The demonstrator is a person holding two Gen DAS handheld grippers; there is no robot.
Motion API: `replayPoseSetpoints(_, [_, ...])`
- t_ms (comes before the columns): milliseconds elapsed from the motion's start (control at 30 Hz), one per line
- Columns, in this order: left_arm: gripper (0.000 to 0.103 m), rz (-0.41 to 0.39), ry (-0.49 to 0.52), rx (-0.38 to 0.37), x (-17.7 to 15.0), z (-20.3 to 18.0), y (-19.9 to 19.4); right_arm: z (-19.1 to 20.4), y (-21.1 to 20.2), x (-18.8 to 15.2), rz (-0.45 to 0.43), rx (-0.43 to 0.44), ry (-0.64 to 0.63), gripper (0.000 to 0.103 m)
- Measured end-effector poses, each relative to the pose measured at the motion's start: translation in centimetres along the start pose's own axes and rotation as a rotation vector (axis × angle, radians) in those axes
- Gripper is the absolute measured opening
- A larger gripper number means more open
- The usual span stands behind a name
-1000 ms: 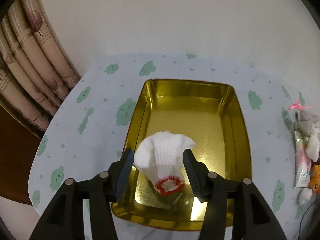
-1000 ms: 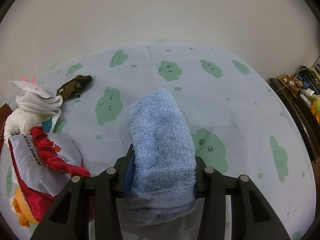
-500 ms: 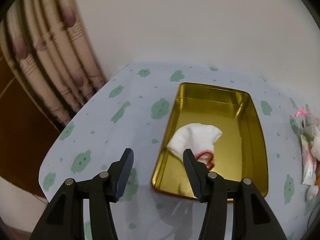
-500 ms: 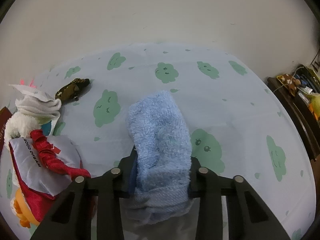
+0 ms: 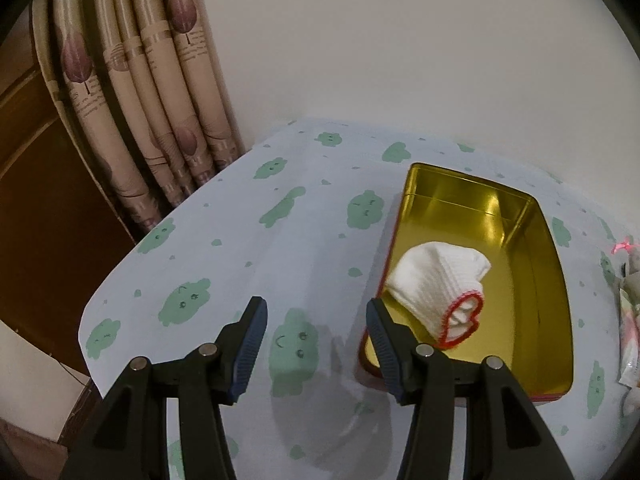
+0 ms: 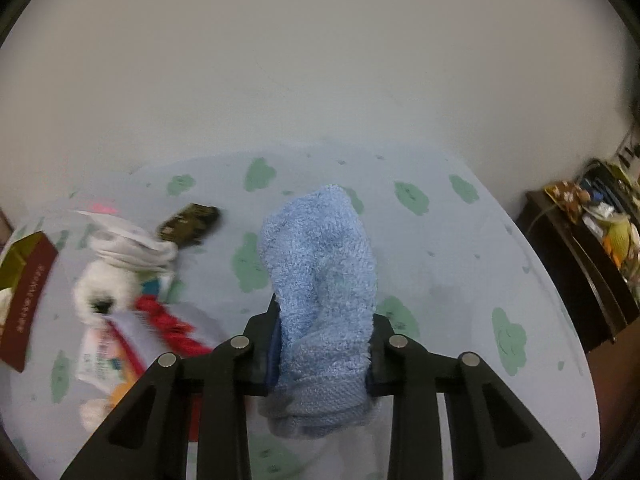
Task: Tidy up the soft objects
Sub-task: 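Carry the blue towel to the tin with the right gripper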
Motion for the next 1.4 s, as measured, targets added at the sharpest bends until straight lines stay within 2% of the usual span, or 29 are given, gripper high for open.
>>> replayPoseSetpoints(67, [0.053,-0.004,-0.009,0.01,0.1,0.5,0.0,1.8,-0.4,0.3,-0.002,0.034,-0.016,0.028])
replayPoseSetpoints(267, [0.053,0.012,-0.063,0.007,0.1,2.4,0.4,10.5,-0.9,0.9,0.006,0.17,-0.128,0.028])
replayPoseSetpoints(433, [0.053,0.03,-0.122,0.016,0.0,3.7,0.9,18.8,0.3,0.9,0.065,0.335,-0.197,0.028])
replayPoseSetpoints(633, [0.053,0.054,-0.126,0.039,-0.2,3.9,1.4,27.5,2.4,-0.1,0.119,0.436,-0.293,0.028])
replayPoseSetpoints(700, [0.053,0.025,-0.119,0.077,0.0,4.0,1.1,30.3,3.2,-0.3,0.132,0.454,-0.323,0.028])
replayPoseSetpoints(767, [0.053,0.0,-0.116,0.084,0.1,4.0,0.8,32.7,3.9,-0.4,0.144,0.464,-0.36,0.028])
replayPoseSetpoints(900, [0.053,0.03,-0.113,0.075,0.0,3.9,1.3,36.4,5.3,-0.4,0.16,0.469,-0.413,0.028])
replayPoseSetpoints(1100, [0.053,0.006,-0.112,0.113,0.2,4.2,1.1,41.0,8.0,-0.4,0.177,0.451,-0.473,0.028])
replayPoseSetpoints(1400, [0.053,0.037,-0.118,0.112,0.3,4.5,1.9,43.2,11.9,-0.8,0.223,0.409,-0.489,0.029])
Point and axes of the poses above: each gripper's, at about its wrist camera, not at the fingertips, and y roughly the way its jaws point, z to its left, x to its top, the point moved 4 cm from there along y, roughly the way its jaws point, and after that the axes turned 10 degrees about x, right-handed, at the moved point
